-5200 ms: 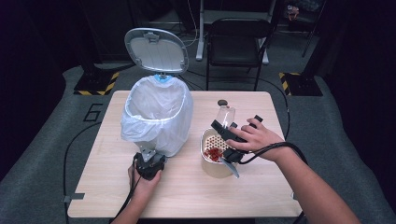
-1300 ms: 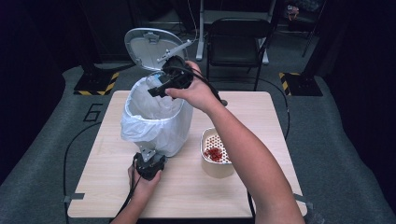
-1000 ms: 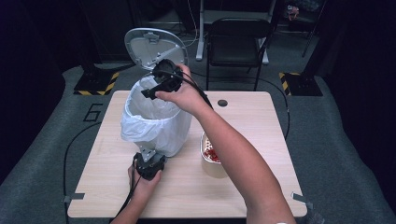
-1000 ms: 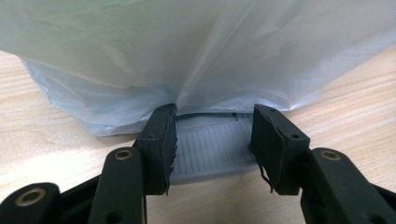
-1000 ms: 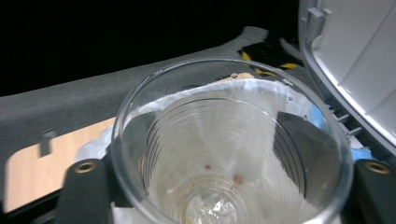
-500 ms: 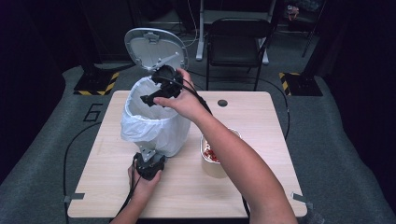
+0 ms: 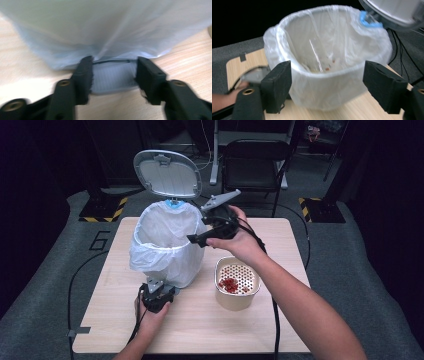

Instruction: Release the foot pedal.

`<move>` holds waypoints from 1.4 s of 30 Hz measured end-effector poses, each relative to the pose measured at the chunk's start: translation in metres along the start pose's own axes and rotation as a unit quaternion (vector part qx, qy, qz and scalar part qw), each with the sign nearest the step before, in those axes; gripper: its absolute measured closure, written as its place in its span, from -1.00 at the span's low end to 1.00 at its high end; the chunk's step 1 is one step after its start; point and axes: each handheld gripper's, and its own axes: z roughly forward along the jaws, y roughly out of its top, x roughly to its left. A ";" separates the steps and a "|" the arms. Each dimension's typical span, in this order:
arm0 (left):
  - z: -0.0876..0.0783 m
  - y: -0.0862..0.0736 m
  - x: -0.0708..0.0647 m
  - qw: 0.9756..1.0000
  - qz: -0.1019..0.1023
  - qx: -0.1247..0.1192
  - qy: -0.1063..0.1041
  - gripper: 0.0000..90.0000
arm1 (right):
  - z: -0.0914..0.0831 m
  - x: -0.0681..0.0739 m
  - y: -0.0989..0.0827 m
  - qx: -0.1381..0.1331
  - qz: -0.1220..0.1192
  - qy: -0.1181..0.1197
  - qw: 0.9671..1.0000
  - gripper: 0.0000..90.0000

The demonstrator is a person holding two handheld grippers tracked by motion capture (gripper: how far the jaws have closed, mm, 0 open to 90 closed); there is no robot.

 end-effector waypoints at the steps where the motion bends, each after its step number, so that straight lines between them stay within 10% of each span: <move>1: -0.002 0.000 0.003 1.000 -0.008 0.004 0.001 -0.07 | -0.004 -0.002 -0.005 0.001 -0.001 -0.005 1.000 -0.47; 4: -0.010 0.001 0.006 0.999 -0.037 -0.001 0.000 -0.13 | -0.015 -0.008 -0.019 0.000 -0.006 -0.017 1.000 -0.42; 25: -0.048 0.008 0.062 0.998 -0.058 0.033 -0.001 -0.17 | -0.062 -0.025 -0.104 -0.032 0.038 -0.081 0.995 -0.37; 36: -0.047 -0.003 0.085 0.996 -0.071 0.042 0.022 -0.18 | -0.087 -0.035 -0.189 -0.050 0.128 -0.140 0.980 -0.37; 42: -0.044 -0.006 0.090 0.997 -0.059 0.051 0.030 -0.18 | -0.090 -0.034 -0.226 -0.031 0.134 -0.178 0.974 -0.37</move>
